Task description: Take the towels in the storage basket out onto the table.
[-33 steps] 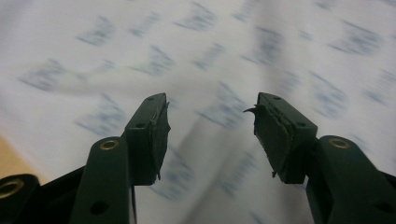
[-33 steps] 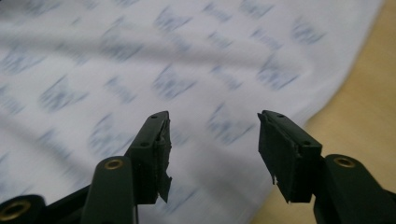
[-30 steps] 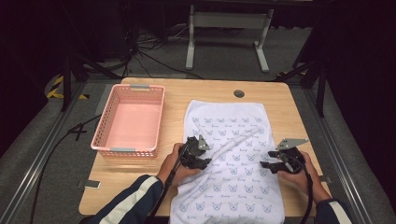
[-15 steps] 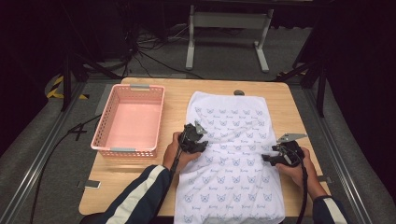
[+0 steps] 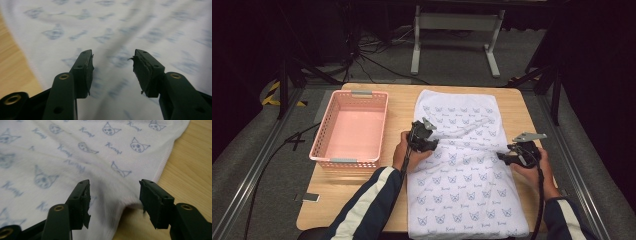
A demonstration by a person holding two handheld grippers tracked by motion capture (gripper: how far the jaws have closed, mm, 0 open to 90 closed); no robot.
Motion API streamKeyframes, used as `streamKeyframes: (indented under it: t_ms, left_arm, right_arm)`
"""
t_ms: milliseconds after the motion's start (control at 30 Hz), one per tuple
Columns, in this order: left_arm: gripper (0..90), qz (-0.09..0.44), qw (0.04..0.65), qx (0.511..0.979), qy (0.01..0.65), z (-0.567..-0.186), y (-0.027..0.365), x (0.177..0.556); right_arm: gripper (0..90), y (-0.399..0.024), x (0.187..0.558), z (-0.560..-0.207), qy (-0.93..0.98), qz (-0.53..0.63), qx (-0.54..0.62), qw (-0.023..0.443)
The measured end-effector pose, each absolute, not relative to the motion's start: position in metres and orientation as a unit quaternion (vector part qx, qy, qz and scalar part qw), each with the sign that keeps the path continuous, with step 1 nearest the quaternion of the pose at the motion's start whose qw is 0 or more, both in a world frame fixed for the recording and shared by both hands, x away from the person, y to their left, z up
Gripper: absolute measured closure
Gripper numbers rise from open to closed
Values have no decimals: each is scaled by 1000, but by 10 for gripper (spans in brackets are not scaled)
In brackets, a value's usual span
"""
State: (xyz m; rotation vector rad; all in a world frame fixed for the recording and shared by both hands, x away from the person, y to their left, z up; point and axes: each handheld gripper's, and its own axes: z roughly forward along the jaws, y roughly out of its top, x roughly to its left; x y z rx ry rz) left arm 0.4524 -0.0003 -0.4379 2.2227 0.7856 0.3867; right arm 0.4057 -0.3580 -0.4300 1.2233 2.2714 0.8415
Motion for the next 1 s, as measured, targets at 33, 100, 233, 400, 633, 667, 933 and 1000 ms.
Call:
streamKeyframes:
  t_ms: [33,100,233,400,633,667,933,1000]
  left_arm:
    - [521,146,366,880,266,-436,3,428]
    - [537,138,362,889,245,-437,10,406]
    - [532,124,357,895,236,-447,30,374]
    - [518,110,350,903,225,-456,43,351]
    - [512,86,338,911,221,-463,53,333]
    - [511,82,335,913,216,-462,55,331]
    - [459,49,325,923,199,-459,59,320]
    - [444,50,334,918,205,-457,59,323]
  right_arm:
    - [438,-363,391,-430,824,296,435,209]
    - [446,-366,379,-435,832,283,434,199]
    - [443,-371,357,-447,838,270,435,191]
    - [430,-373,337,-446,843,263,429,188]
    - [414,-374,301,-445,853,257,418,179]
    - [414,-375,297,-445,852,258,419,178]
    - [445,-379,280,-444,864,257,411,135]
    - [465,-377,280,-441,876,248,392,133]
